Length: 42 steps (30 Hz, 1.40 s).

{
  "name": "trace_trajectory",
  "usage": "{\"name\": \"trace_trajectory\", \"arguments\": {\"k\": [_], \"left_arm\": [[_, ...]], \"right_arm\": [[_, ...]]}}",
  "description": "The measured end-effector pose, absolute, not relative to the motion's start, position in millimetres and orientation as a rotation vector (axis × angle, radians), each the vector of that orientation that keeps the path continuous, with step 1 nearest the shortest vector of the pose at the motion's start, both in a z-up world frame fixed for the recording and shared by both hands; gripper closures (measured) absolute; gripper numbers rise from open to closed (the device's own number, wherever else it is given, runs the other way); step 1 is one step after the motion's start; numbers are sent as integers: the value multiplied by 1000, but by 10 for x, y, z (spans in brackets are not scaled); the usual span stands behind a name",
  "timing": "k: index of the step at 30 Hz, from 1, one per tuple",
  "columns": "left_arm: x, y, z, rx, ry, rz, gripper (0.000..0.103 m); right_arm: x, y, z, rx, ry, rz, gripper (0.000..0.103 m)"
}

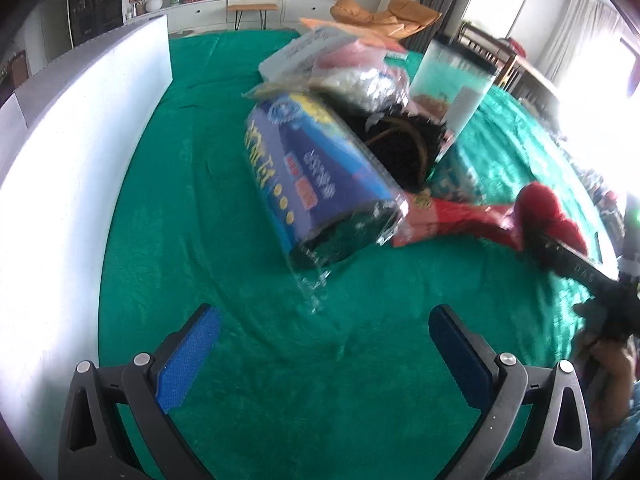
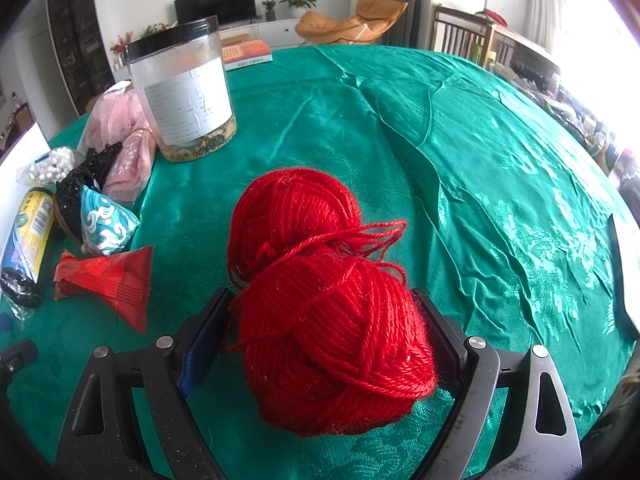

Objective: Organize soft objects
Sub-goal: 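Grasp the blue wrapped roll with the left tool while the right tool holds the yarn, then carry both items over the white box and open both tools to drop them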

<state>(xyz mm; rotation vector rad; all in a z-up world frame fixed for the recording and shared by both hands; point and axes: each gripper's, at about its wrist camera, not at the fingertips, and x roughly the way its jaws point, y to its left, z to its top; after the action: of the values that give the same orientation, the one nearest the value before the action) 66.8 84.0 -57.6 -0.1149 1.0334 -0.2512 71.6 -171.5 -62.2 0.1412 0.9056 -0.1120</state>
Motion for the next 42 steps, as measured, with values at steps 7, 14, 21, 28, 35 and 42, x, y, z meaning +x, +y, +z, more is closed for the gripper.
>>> {"name": "trace_trajectory", "arguments": {"k": [7,14,21,28,35,42], "left_arm": [[1238,677,-424,2,996,-92,0],[1580,750,-631,-107,1132,-118,0],[1727,927,-623,-216,1127,-143,35],[1601,1118,-357,-287,1062,-143,40],[1288,1545,351,-348,907,-191,40],[672,2483,767,-253,828,18,39]], "right_arm": [[711,-2000,-506,376,854,34,15],[1225,-2015,-413,286,1028,73,52],[2003,-2143,27,273,948,15,52],[2572,-2319,-131,385,1035,8,52],[2559,-2253,566,389,892,73,52],[1922,-668,1358,223,838,438,52]]}}
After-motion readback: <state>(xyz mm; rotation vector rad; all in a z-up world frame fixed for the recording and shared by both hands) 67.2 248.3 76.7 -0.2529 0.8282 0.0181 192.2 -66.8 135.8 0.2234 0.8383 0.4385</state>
